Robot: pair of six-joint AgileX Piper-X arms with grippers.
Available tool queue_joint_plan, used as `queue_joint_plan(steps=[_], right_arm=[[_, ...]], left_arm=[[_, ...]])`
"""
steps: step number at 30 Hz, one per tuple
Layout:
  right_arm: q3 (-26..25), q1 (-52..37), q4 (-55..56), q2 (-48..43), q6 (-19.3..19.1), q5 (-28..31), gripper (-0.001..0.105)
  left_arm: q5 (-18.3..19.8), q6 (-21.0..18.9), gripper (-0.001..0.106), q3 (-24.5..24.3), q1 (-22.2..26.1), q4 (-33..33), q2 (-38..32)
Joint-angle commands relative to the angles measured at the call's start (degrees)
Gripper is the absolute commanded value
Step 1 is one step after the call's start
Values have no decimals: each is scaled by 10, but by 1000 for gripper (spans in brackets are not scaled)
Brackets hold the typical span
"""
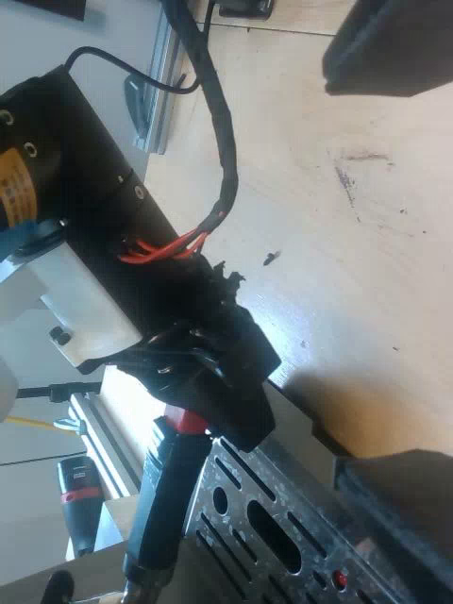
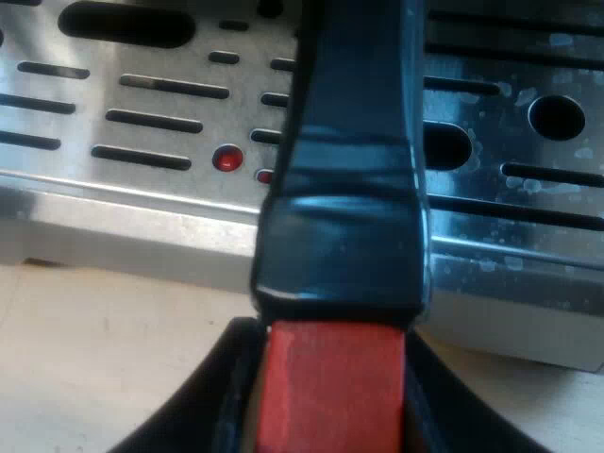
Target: Grind coffee beans and then tamp
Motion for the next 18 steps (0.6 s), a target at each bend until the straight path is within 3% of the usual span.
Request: queue_joint_plan(steps=[1, 9, 18], right_arm=[[-5, 0, -19, -2, -25, -21, 0], [-5, 30, 15, -17, -21, 15, 0], [-5, 80, 50, -18, 15, 48, 0]], left_arm=[[5, -5, 78, -2, -3, -10, 2], [5, -5, 78, -2, -3, -10, 2], [5, -5, 78, -2, -3, -10, 2]])
